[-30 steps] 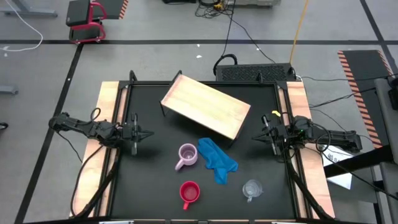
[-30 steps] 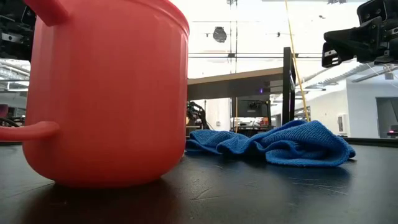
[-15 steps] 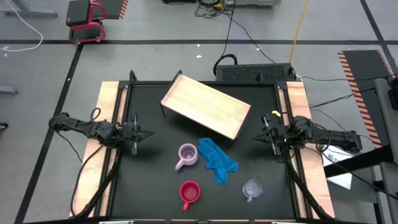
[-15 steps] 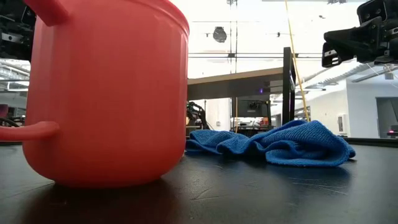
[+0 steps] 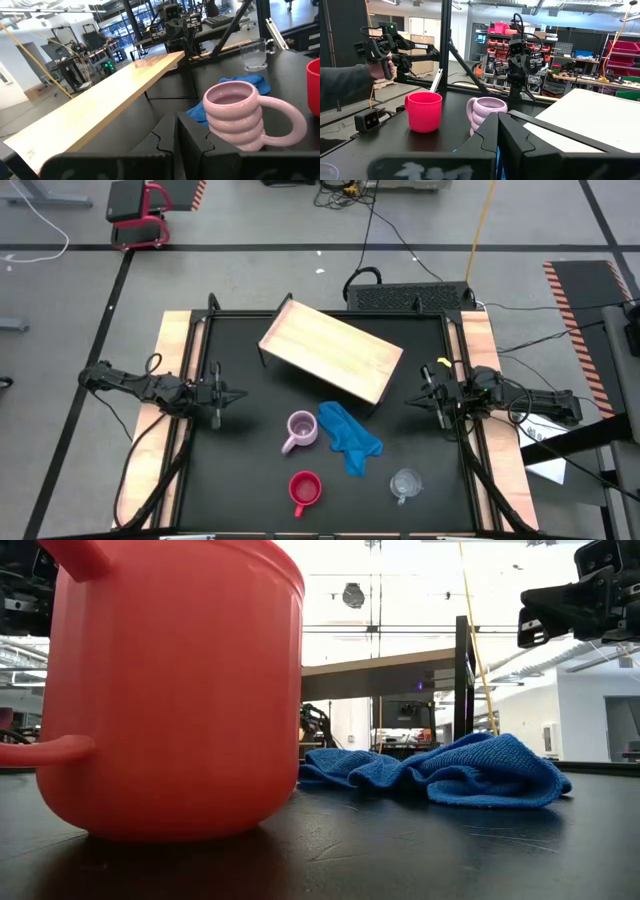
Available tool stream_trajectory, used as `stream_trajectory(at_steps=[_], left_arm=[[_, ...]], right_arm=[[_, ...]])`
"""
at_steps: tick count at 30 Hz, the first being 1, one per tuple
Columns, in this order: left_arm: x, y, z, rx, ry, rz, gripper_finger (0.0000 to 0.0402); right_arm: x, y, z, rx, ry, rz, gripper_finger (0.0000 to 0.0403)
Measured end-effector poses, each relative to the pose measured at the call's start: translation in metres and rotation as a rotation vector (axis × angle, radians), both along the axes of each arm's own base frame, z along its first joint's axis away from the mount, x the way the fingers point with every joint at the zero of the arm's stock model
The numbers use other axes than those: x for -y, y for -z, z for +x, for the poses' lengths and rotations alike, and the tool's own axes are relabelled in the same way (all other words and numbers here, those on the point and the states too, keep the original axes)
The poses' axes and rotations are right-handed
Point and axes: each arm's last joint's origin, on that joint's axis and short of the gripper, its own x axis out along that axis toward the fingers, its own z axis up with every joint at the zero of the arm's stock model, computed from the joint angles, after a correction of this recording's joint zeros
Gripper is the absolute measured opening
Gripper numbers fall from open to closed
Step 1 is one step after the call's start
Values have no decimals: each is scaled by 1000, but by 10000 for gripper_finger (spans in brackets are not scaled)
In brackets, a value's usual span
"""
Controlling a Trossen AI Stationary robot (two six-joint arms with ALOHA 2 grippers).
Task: Stack small to large cups/mugs on shelf
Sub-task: Put the pink mug on the shelf
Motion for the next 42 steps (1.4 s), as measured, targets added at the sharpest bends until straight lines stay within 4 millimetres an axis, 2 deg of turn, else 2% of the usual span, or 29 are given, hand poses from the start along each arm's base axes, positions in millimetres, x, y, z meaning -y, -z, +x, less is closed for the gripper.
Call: stream_trajectory(at_steps=[10,15,23,27,34,42], left_arm=[[0,-2,0,16,4,-11,21],[-2,-7,0,75,-64,-36,21],[4,-20,-1,197,149,-114,21],[6,-20,-1,198,225,-153,9],[6,-13,0,119,226,-178,2],[7,-13,-1,120,239,-194,1]], right_arm=[[0,0,0,-21,-8,89,0],[0,0,0,-22,-8,89,0],[0,0,0,-20,-8,83,0],[0,0,0,-20,-7,82,0],[0,0,0,-22,-8,82,0],[0,0,0,-21,-8,82,0]])
